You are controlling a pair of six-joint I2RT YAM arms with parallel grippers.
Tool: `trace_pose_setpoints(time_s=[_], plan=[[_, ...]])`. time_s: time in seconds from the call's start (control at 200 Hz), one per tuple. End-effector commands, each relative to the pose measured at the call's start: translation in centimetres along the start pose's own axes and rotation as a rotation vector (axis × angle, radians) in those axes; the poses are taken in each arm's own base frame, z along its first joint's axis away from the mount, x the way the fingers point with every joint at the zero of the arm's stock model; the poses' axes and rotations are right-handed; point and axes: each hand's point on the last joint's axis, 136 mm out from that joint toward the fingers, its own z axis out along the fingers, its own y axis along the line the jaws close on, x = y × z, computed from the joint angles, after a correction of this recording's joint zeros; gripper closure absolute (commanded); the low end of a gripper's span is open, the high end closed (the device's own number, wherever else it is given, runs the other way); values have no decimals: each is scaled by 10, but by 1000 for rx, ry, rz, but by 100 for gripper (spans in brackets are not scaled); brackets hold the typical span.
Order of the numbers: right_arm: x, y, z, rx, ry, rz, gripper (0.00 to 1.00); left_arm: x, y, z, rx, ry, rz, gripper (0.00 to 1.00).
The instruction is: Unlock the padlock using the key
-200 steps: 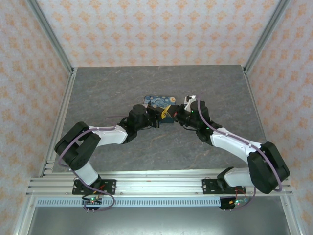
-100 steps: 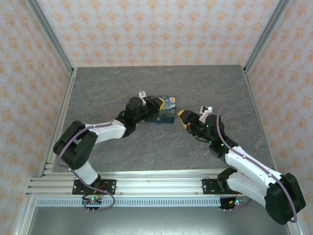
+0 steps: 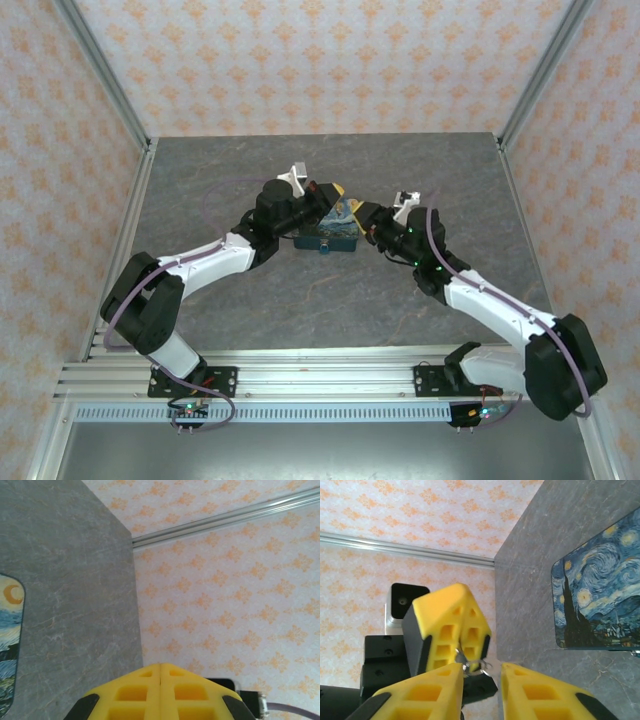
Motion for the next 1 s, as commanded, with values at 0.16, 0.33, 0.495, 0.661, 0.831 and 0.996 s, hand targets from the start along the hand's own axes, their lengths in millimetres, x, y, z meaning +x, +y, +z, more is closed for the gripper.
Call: trace_pose_setpoints(time_s=[0.16, 0.33, 0.495, 0.661, 0.831, 0.996], plan=[[7, 17, 11, -56, 45, -64, 80, 9, -9, 1, 16, 42, -7, 100], [8, 21, 11, -67, 46, -67, 80, 11, -6, 3, 10, 51, -19, 100], [9, 27, 10, -80, 45, -72, 76, 13, -5, 5, 9, 56, -27, 100], [10, 32, 12, -90, 47, -77, 74, 16, -2, 7, 1, 63, -33, 100], [10, 33, 10, -93, 42, -79, 74, 16, 1, 7, -17, 63, -31, 100], [7, 26, -4, -66, 1, -86, 74, 17, 7, 7, -34, 63, -36, 100]])
